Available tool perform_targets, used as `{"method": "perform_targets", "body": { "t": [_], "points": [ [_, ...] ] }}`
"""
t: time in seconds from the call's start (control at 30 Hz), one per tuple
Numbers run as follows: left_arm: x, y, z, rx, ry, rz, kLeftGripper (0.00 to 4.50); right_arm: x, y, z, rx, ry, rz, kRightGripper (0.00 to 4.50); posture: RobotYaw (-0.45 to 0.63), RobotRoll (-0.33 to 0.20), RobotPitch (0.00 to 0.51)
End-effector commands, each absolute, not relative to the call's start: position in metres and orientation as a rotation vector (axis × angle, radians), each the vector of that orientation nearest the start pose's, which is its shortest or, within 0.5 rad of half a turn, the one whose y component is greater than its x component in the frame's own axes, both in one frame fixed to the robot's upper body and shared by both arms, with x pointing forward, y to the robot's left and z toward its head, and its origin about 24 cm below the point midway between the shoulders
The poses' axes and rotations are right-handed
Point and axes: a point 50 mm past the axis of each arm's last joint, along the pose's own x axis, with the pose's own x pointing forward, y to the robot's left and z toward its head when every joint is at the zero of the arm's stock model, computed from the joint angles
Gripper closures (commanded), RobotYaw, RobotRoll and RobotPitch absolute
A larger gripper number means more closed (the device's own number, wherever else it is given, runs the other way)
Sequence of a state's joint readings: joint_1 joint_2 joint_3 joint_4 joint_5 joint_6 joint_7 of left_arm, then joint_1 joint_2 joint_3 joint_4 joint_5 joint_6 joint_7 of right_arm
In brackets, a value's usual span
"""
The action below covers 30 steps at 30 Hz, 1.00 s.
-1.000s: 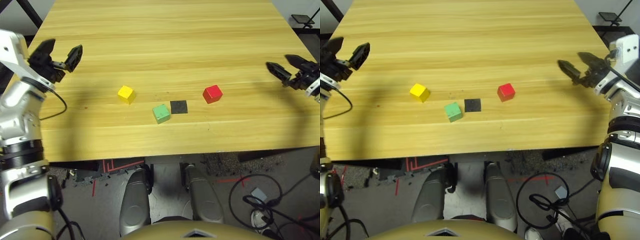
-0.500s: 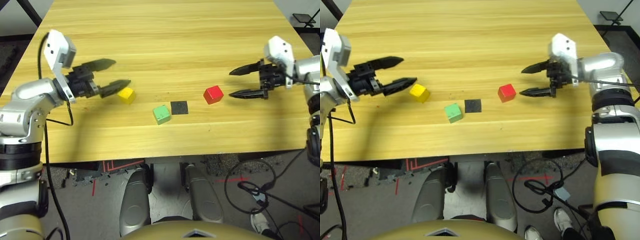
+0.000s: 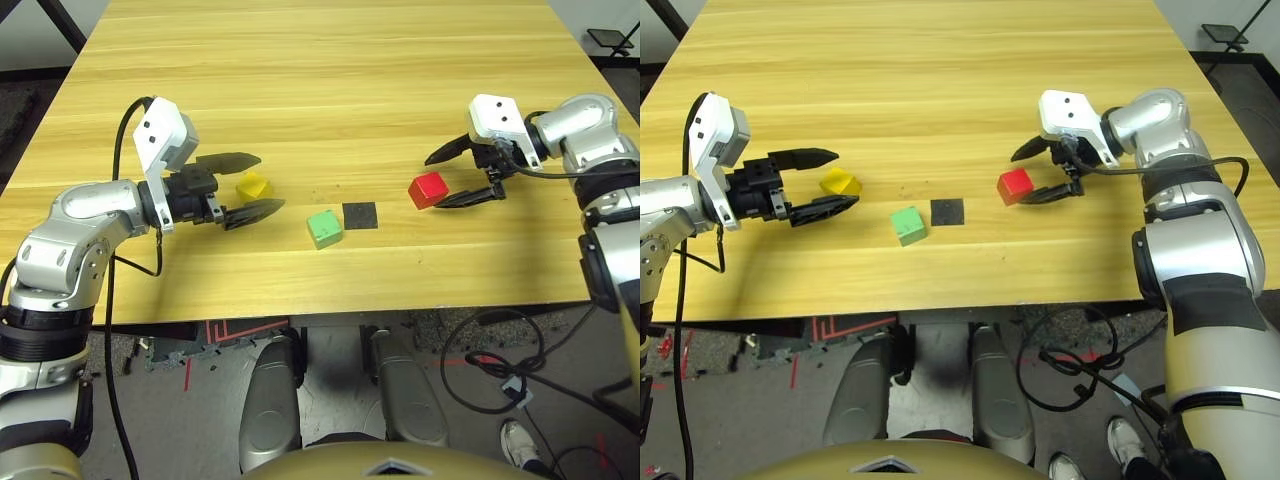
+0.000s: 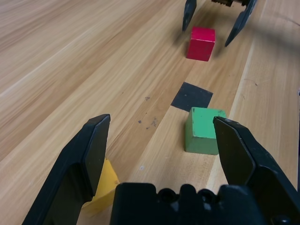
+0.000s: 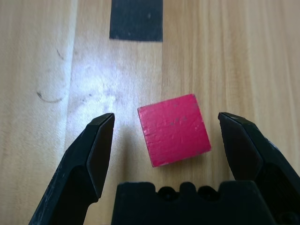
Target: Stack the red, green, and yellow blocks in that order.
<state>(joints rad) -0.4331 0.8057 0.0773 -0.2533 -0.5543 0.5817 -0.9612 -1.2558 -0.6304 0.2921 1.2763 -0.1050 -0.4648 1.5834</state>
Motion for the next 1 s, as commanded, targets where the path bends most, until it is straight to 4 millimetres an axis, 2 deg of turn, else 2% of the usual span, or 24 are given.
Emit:
{"method": "perform_targets", "body": {
  "t": [0.03, 0.1, 0.23, 0.27, 0.43, 0.63, 1.0],
  "points": [
    [0.267, 0.197, 0.202, 0.318, 0.071, -1.042, 0.00, 0.372, -0.210, 0.202, -0.985, 0.347, 1.383, 0.38, 0.32, -0.045, 0.223],
    [0.267, 0.196, 0.202, 0.318, 0.072, -1.039, 0.00, 0.373, -0.208, 0.201, -1.005, 0.351, 1.374, 0.89, 0.32, -0.045, 0.224],
    [0.266, 0.195, 0.201, 0.318, 0.075, -1.033, 0.00, 0.376, -0.200, 0.205, -1.027, 0.310, 1.361, 2.35, 0.33, -0.049, 0.223],
    [0.265, 0.195, 0.201, 0.319, 0.075, -1.033, 0.00, 0.377, -0.196, 0.207, -1.011, 0.294, 1.359, 2.48, 0.33, -0.049, 0.223],
    [0.266, 0.193, 0.201, 0.322, 0.081, -1.034, 0.00, 0.384, -0.165, 0.224, -0.895, 0.232, 1.396, 2.48, 0.33, -0.063, 0.220],
    [0.268, 0.189, 0.199, 0.332, 0.103, -1.047, 0.00, 0.378, -0.129, 0.224, -0.852, 0.236, 1.507, 2.48, 0.35, -0.071, 0.221],
    [0.270, 0.187, 0.200, 0.353, 0.126, -1.038, 0.00, 0.366, -0.112, 0.206, -0.917, 0.270, 1.513, 2.48, 0.38, -0.071, 0.227]
  ]
}}
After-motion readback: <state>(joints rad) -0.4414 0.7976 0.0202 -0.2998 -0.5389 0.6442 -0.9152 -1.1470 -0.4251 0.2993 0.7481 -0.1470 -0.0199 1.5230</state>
